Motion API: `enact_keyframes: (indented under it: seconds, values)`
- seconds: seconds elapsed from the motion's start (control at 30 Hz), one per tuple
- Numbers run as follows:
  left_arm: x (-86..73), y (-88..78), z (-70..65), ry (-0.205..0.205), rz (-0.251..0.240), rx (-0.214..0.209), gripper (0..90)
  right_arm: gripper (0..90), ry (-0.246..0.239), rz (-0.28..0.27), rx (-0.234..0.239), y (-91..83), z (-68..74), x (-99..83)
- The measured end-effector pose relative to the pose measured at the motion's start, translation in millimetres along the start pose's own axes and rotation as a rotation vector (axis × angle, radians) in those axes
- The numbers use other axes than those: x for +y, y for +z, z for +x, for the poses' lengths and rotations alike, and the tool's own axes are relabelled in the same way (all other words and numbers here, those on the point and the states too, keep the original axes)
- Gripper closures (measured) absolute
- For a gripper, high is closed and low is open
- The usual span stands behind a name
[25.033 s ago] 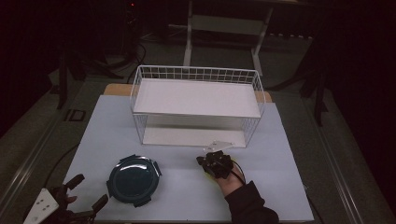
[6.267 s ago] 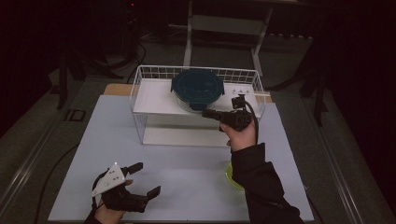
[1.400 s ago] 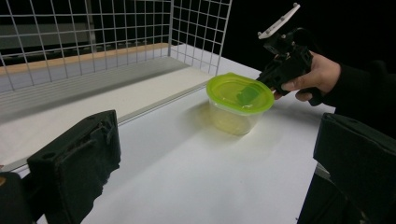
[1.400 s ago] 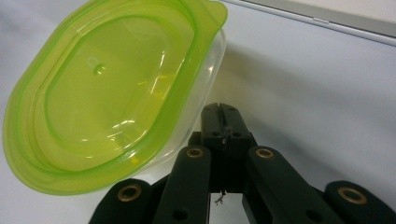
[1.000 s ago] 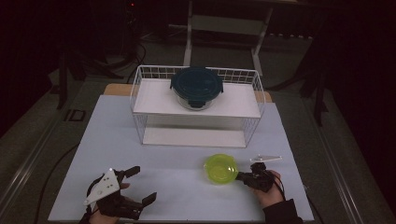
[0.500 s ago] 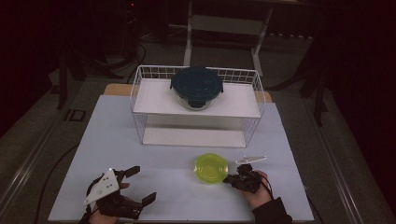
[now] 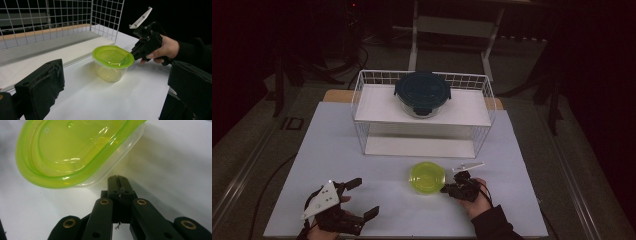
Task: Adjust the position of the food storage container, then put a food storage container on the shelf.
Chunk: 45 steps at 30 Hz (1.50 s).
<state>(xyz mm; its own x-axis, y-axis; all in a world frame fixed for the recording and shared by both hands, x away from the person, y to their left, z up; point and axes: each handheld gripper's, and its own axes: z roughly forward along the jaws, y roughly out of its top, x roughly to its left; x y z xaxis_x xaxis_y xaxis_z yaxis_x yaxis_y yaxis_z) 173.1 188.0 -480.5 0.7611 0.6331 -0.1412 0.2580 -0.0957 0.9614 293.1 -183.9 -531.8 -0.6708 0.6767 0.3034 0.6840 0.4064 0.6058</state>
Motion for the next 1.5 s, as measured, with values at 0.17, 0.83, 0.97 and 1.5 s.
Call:
enact_keyframes:
  seconds: [0.17,0.83,0.97,1.5]
  values:
    - [-0.1,0.1,0.3,-0.003,-0.004,-0.001,0.4,90.0,-0.008,0.003,0.007,6.2,3.0,3.7]
    - [0.5,0.0,-0.5,-0.002,-0.004,-0.01,0.4,70.6,-0.054,-0.014,-0.021,-15.0,3.6,-0.2]
    - [0.4,1.4,0.3,-0.002,0.001,-0.016,0.4,59.3,-0.07,-0.048,-0.028,-30.5,5.1,-2.2]
    - [29.4,22.1,12.6,-0.011,0.022,-0.07,0.4,15.6,-0.1,-0.251,0.013,-73.4,23.7,14.5]
